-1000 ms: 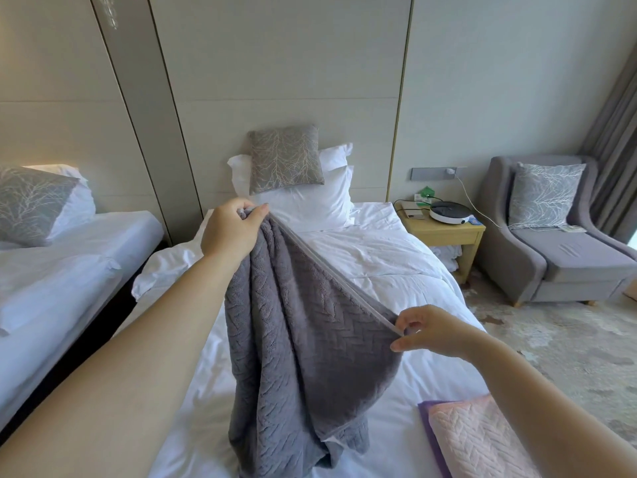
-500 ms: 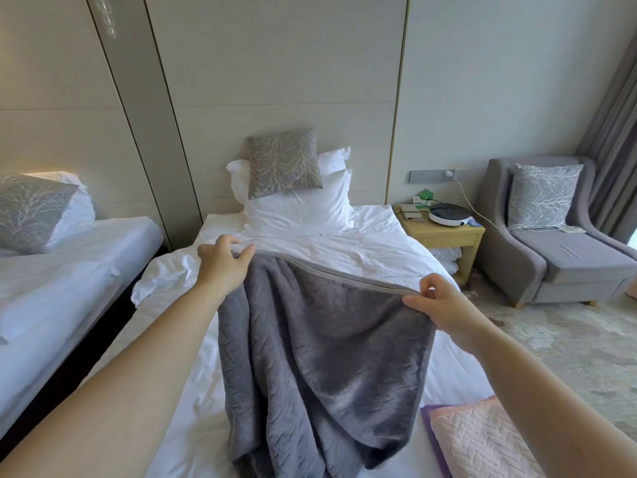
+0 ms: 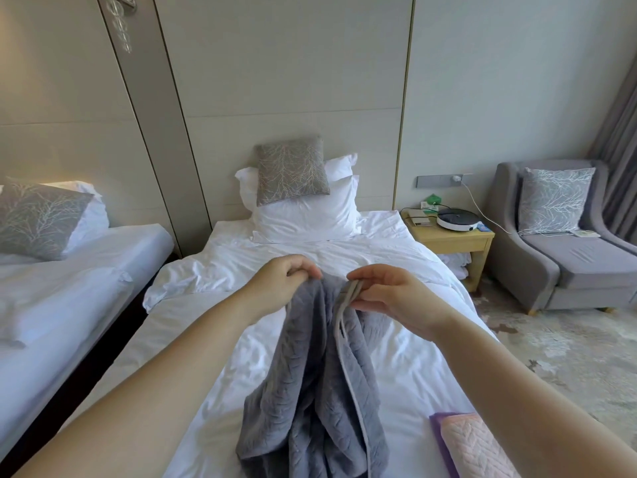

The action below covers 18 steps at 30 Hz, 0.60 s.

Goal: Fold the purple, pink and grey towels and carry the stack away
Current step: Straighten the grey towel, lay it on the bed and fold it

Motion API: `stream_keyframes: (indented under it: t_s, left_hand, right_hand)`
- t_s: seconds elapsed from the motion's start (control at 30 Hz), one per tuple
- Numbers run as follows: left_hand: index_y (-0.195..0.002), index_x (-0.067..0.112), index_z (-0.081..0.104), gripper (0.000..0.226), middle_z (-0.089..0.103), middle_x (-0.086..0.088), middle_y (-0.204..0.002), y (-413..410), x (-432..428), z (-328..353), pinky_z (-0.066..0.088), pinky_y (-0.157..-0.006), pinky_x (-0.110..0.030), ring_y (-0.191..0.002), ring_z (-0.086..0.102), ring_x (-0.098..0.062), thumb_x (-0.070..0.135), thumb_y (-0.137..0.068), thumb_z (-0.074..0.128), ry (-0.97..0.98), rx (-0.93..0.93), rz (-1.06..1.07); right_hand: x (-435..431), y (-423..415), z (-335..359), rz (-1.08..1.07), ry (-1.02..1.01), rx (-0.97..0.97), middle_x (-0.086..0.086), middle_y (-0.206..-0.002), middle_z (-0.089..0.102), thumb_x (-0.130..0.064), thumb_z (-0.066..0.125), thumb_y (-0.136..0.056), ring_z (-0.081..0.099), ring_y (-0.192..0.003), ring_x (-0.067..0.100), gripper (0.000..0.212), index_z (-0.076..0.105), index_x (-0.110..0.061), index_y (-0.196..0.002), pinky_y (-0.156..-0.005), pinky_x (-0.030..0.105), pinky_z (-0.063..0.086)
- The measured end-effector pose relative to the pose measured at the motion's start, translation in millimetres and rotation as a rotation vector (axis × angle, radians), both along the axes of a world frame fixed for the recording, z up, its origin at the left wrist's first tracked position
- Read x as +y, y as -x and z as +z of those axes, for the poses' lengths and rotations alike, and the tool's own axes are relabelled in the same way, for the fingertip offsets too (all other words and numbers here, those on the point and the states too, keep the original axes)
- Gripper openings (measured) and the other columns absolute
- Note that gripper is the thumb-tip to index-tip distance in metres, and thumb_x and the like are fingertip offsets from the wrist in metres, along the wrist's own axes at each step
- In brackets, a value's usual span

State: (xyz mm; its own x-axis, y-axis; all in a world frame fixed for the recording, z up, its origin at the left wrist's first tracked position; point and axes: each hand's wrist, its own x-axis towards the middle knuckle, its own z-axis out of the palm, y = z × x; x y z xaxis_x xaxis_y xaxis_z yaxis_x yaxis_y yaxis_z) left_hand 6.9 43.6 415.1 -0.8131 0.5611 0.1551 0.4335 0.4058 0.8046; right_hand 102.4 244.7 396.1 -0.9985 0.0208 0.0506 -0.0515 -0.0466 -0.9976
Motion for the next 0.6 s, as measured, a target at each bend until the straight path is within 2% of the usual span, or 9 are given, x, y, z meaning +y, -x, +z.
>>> stream_keyframes:
  t_s: [0.03, 0.1, 0.17, 0.23, 0.3, 0.37, 0.4, 0.47, 0.6]
  left_hand:
    - [-0.088, 0.023, 0.069, 0.023, 0.062, 0.010, -0.081, -6, 2, 2, 0.038, -0.061, -0.005, -0.063, 0.052, 0.006, 0.010, -0.095, 0.051, 0.017, 0.001, -0.033]
    - [-0.086, 0.026, 0.072, 0.010, 0.060, 0.017, -0.073, -15, 4, 4, 0.037, -0.059, -0.003, -0.062, 0.051, 0.010, 0.026, -0.089, 0.062, 0.015, -0.041, -0.068]
    - [-0.084, 0.029, 0.073, 0.019, 0.067, 0.019, -0.086, -23, 4, 4, 0.041, -0.070, -0.004, -0.077, 0.057, 0.011, 0.047, -0.077, 0.072, 0.023, -0.014, -0.095]
    - [-0.077, 0.030, 0.070, 0.028, 0.067, 0.016, -0.094, -27, 5, 1, 0.046, -0.078, -0.012, -0.089, 0.059, 0.006, 0.054, -0.065, 0.079, 0.093, 0.117, -0.065]
    - [-0.072, 0.028, 0.068, 0.027, 0.063, 0.012, -0.086, -29, 6, 0, 0.046, -0.074, -0.017, -0.083, 0.057, 0.001, 0.051, -0.063, 0.080, 0.128, 0.253, -0.012]
    - [-0.073, 0.025, 0.069, 0.015, 0.060, 0.010, -0.082, -29, 6, 0, 0.044, -0.070, -0.019, -0.081, 0.056, -0.001, 0.036, -0.071, 0.079, 0.113, 0.313, -0.010]
    - [-0.071, 0.027, 0.068, 0.009, 0.059, 0.011, -0.082, -29, 5, 1, 0.042, -0.070, -0.016, -0.081, 0.055, 0.000, 0.029, -0.074, 0.077, 0.100, 0.322, -0.021]
    - [-0.067, 0.035, 0.061, 0.021, 0.057, 0.015, -0.082, -28, 4, 4, 0.037, -0.070, -0.008, -0.083, 0.054, 0.002, 0.020, -0.076, 0.073, 0.076, 0.317, -0.027]
    - [-0.071, 0.022, 0.063, 0.016, 0.054, 0.010, -0.079, -27, -2, 12, 0.037, -0.070, -0.017, -0.074, 0.051, -0.001, 0.008, -0.078, 0.067, 0.035, 0.278, -0.040]
  right_hand:
    - [-3, 1, 2, 0.017, -0.017, 0.009, 0.014, -0.094, 0.070, 0.013, 0.049, -0.088, 0.070, -0.093, 0.026, 0.028, 0.062, -0.004, -0.105, -0.082, 0.030, 0.057]
    - [-10, 1, 7, 0.007, -0.071, 0.031, 0.014, -0.091, 0.071, 0.012, 0.054, -0.087, 0.071, -0.087, 0.024, 0.024, 0.062, -0.005, -0.102, -0.080, 0.029, 0.057]
    - [-16, 2, 12, -0.051, -0.130, 0.044, 0.015, -0.087, 0.072, 0.006, 0.060, -0.087, 0.072, -0.079, 0.022, 0.015, 0.064, -0.004, -0.097, -0.074, 0.029, 0.059]
    - [-20, 3, 16, -0.093, -0.192, 0.062, 0.015, -0.082, 0.072, 0.003, 0.064, -0.085, 0.071, -0.071, 0.018, 0.010, 0.066, -0.002, -0.094, -0.066, 0.025, 0.058]
    - [-22, 2, 17, -0.112, -0.248, 0.088, 0.009, -0.074, 0.072, 0.000, 0.067, -0.084, 0.069, -0.064, 0.013, 0.007, 0.068, -0.004, -0.090, -0.059, 0.020, 0.055]
    - [-25, 1, 18, -0.112, -0.278, 0.126, 0.008, -0.070, 0.070, -0.001, 0.069, -0.082, 0.067, -0.061, 0.010, 0.007, 0.068, -0.005, -0.087, -0.057, 0.016, 0.051]
    - [-26, 1, 18, -0.113, -0.277, 0.139, 0.010, -0.070, 0.070, -0.001, 0.070, -0.081, 0.067, -0.061, 0.010, 0.007, 0.067, -0.005, -0.087, -0.057, 0.016, 0.050]
    - [-26, 2, 17, -0.120, -0.303, 0.155, 0.013, -0.072, 0.071, -0.004, 0.072, -0.080, 0.066, -0.062, 0.013, 0.009, 0.068, -0.010, -0.085, -0.058, 0.018, 0.051]
    - [-17, 4, 19, -0.227, -0.675, 0.243, -0.009, -0.070, 0.061, -0.028, 0.079, -0.074, 0.049, -0.058, 0.000, 0.013, 0.070, -0.036, -0.080, -0.059, 0.014, 0.039]
